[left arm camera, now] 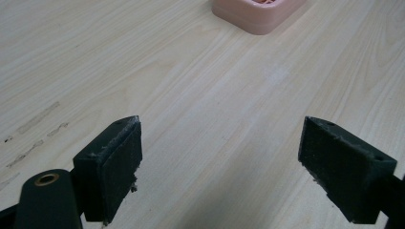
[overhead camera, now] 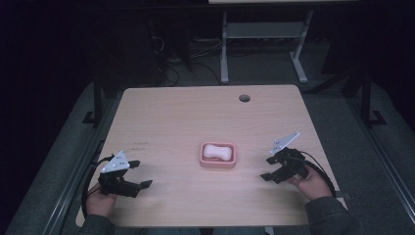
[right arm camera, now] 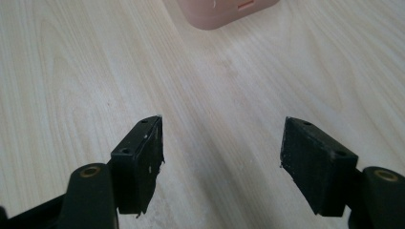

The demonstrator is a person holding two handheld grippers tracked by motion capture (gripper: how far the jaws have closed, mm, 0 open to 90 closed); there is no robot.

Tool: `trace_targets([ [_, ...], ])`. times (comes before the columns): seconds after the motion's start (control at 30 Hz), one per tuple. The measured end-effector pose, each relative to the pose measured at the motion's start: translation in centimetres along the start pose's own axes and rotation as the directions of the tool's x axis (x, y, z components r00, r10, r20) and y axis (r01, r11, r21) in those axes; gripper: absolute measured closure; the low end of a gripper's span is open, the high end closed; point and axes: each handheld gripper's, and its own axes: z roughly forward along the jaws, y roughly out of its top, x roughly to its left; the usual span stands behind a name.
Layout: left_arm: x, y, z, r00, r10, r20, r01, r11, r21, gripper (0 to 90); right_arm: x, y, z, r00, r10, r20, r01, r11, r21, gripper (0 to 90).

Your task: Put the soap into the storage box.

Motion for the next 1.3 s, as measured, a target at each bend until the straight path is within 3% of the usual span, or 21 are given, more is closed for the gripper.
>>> trace_targets([
  [0.97, -0.1, 0.0, 0.1, 1.0, 0.008, 0.001, -0.008, 0.9999, 0.007, 14.8, 1.7, -3.4, -1.1, 0.9991, 0.038, 0.02, -0.037, 0.998, -0.048, 29.8],
  [1.3, -0.1, 0.0, 0.2, 1.0, 0.009, 0.001, -0.009, 0.9999, 0.012, 14.8, 2.6, -4.8, -1.6, 0.9976, 0.05, 0.047, -0.046, 0.995, -0.09, 28.7],
])
